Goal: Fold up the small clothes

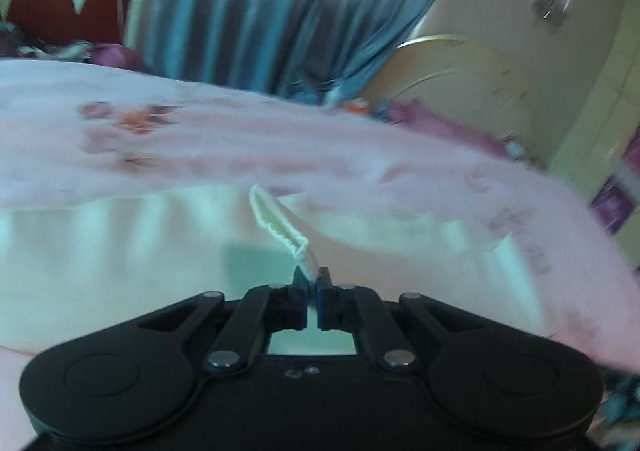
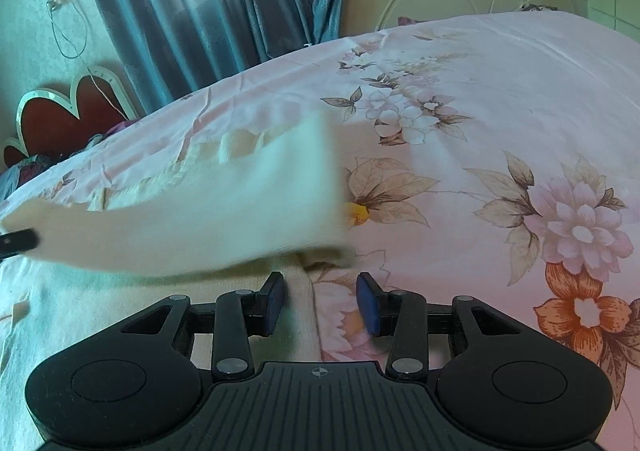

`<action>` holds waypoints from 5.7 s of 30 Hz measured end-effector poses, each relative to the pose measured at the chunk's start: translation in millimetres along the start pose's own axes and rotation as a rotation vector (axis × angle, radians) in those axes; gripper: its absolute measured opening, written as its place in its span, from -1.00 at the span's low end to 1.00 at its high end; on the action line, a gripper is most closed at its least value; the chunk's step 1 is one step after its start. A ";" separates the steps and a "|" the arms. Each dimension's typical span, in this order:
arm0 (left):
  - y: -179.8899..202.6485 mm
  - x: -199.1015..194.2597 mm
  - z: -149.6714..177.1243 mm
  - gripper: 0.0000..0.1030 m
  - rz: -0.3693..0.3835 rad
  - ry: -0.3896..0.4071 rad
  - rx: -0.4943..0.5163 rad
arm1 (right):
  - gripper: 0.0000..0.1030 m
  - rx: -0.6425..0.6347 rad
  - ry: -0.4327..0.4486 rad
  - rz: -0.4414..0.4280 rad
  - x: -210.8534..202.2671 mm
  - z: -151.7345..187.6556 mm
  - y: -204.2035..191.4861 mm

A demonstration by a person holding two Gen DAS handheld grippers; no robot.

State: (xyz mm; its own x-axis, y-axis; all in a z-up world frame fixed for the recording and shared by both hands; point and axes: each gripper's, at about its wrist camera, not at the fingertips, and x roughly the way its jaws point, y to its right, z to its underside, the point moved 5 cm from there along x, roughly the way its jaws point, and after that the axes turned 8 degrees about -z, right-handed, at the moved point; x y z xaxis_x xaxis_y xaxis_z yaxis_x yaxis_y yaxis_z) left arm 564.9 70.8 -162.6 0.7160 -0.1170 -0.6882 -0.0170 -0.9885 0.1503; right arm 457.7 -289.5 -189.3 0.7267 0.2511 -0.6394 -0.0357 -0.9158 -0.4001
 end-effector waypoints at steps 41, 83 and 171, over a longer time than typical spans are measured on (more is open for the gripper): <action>-33.4 12.4 -3.8 -0.58 -0.033 0.069 -0.005 | -0.77 -0.125 0.036 -0.042 29.8 -52.7 -29.5; 4.1 16.9 38.5 -0.01 -0.107 -0.041 0.163 | -0.78 -0.206 -0.133 0.026 44.8 -22.4 -44.2; -89.0 -7.9 43.1 -0.17 -0.093 -0.033 -0.083 | -0.59 0.027 -0.180 -0.291 94.6 -18.4 -168.5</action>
State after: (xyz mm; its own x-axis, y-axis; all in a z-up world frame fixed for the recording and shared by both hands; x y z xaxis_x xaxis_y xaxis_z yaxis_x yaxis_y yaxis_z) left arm 530.7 155.6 -201.1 0.6884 -0.0301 -0.7247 0.1071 -0.9840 0.1426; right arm 545.0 -117.2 -170.3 0.5768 0.5540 -0.6003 0.1352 -0.7895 -0.5987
